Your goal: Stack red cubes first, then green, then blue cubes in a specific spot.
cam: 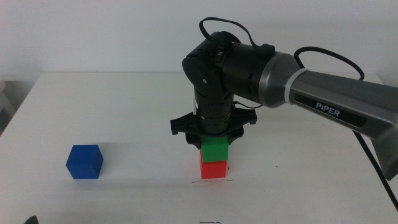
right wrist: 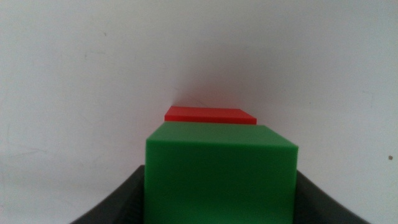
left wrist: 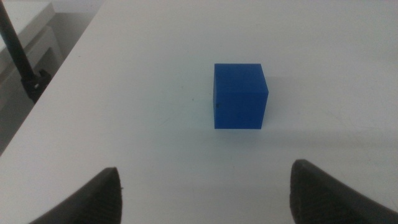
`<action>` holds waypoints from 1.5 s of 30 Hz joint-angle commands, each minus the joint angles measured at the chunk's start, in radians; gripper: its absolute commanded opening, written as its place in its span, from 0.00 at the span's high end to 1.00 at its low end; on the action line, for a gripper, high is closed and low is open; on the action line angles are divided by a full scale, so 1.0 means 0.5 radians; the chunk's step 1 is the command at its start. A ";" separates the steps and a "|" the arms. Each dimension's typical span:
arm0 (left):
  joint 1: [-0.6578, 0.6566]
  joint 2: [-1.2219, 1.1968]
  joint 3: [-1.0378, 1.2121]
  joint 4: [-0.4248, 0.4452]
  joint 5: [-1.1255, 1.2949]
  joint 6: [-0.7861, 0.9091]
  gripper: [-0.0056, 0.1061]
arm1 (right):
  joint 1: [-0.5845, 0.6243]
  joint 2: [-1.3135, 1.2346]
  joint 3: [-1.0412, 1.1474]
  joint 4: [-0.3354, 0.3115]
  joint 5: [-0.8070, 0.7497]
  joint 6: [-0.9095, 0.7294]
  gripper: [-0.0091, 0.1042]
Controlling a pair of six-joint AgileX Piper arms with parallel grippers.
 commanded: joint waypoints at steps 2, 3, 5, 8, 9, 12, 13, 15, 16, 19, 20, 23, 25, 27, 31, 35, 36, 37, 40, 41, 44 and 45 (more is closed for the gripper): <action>-0.009 -0.051 -0.004 -0.029 -0.151 -0.004 0.14 | -0.020 -0.094 -0.064 -0.044 -0.029 -0.019 0.93; -0.009 -0.051 -0.004 -0.029 -0.151 -0.004 0.14 | -0.020 -0.094 -0.064 -0.034 -0.029 -0.027 0.93; -0.009 -0.051 -0.004 -0.029 -0.151 -0.004 0.14 | -0.020 -0.088 -0.064 -0.022 -0.029 -0.037 0.93; -0.009 -0.051 -0.004 -0.029 -0.151 -0.004 0.14 | -0.025 -0.088 -0.064 -0.006 -0.043 -0.049 0.93; -0.009 -0.051 -0.004 -0.029 -0.151 -0.004 0.14 | -0.028 -0.088 -0.064 -0.006 -0.047 -0.049 0.93; -0.009 -0.051 -0.004 -0.029 -0.151 -0.004 0.14 | -0.033 -0.079 -0.064 -0.002 -0.051 -0.049 0.93; -0.009 -0.051 -0.004 -0.029 -0.151 -0.004 0.14 | -0.033 -0.072 -0.064 -0.002 -0.051 -0.049 0.93; -0.009 -0.051 -0.004 -0.029 -0.151 -0.004 0.14 | -0.033 -0.060 -0.064 0.003 -0.051 -0.058 0.93; -0.009 -0.051 -0.004 -0.029 -0.151 -0.004 0.14 | -0.033 -0.056 -0.064 0.003 -0.051 -0.058 0.93; -0.009 -0.051 -0.004 -0.029 -0.151 -0.004 0.14 | -0.033 -0.054 -0.064 0.001 -0.051 -0.058 0.93; -0.009 -0.051 -0.004 -0.029 -0.151 -0.004 0.14 | -0.034 -0.054 -0.064 -0.001 -0.051 -0.061 0.77; -0.009 -0.051 -0.004 -0.029 -0.151 -0.004 0.14 | -0.034 -0.054 -0.064 0.003 -0.049 -0.063 0.60; -0.009 -0.051 -0.004 -0.029 -0.151 -0.004 0.14 | -0.034 -0.054 -0.064 0.001 -0.049 -0.063 0.41; -0.009 -0.051 -0.004 -0.029 -0.151 -0.004 0.14 | -0.034 -0.054 -0.064 0.001 -0.051 -0.063 0.32; -0.009 -0.051 -0.004 -0.029 -0.151 -0.004 0.14 | -0.034 -0.063 -0.064 0.003 -0.049 -0.061 0.18; -0.009 -0.051 -0.004 -0.029 -0.151 -0.004 0.14 | -0.037 -0.264 -0.064 0.000 0.046 -0.141 0.15; -0.009 -0.051 -0.004 -0.029 -0.151 -0.004 0.14 | -0.045 -0.312 -0.064 0.012 0.063 -0.179 0.15; -0.009 -0.051 -0.004 -0.029 -0.151 -0.004 0.14 | -0.051 -0.361 -0.064 0.037 0.073 -0.233 0.15; -0.009 -0.051 -0.004 -0.029 -0.151 -0.004 0.14 | -0.087 -0.580 -0.064 0.147 0.099 -0.437 0.15; -0.009 -0.051 -0.004 -0.029 -0.151 -0.004 0.14 | -0.097 -0.663 -0.064 0.158 0.110 -0.497 0.15; -0.009 -0.051 -0.004 -0.029 -0.151 -0.004 0.14 | -0.114 -0.904 -0.064 0.058 0.219 -0.633 0.15; -0.009 -0.051 -0.004 -0.029 -0.151 -0.004 0.14 | -0.114 -0.964 -0.064 0.029 0.217 -0.676 0.15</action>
